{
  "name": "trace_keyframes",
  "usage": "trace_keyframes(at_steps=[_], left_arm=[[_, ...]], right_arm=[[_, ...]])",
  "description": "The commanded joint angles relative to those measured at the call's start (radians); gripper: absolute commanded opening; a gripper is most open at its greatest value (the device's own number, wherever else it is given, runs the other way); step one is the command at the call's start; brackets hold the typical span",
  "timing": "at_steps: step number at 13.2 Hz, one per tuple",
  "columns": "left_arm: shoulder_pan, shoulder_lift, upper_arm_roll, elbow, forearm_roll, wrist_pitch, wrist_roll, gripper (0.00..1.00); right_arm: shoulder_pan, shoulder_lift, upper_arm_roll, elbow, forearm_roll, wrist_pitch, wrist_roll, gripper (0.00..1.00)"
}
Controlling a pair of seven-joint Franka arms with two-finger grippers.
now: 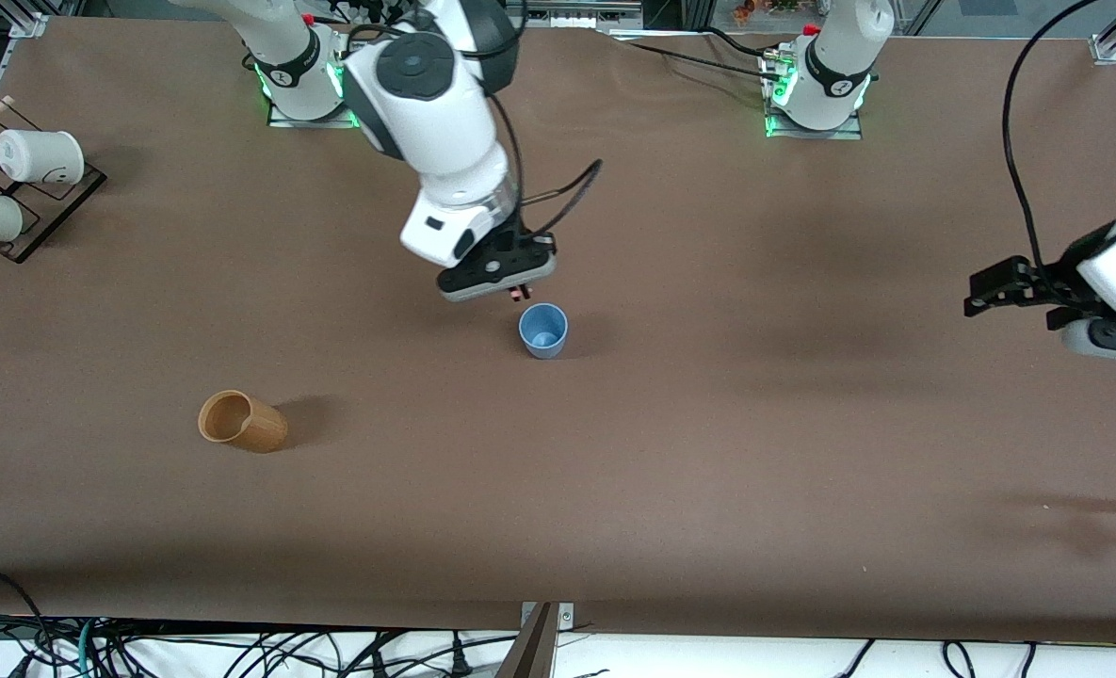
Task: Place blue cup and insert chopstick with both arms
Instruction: 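Open the left gripper and lift it off the blue cup, then lower the pink chopstick into the blue cup with the right gripper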
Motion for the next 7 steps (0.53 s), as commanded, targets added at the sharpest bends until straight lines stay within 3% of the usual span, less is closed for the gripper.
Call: trace_keyframes(at_steps=[1, 7], left_arm=[[0.051, -0.07, -0.103, -0.076, 0.039, 0.023, -0.007, 1.0], [0.077, -0.189, -0.126, -0.21, 0.01, 0.023, -0.105, 1.0]], right_arm=[[0.029, 0.068, -0.021, 0.073, -0.075, 0.018, 0.057, 0.0], [0.043, 0.136, -0.035, 0.073, -0.11, 0.108, 0.057, 0.0]])
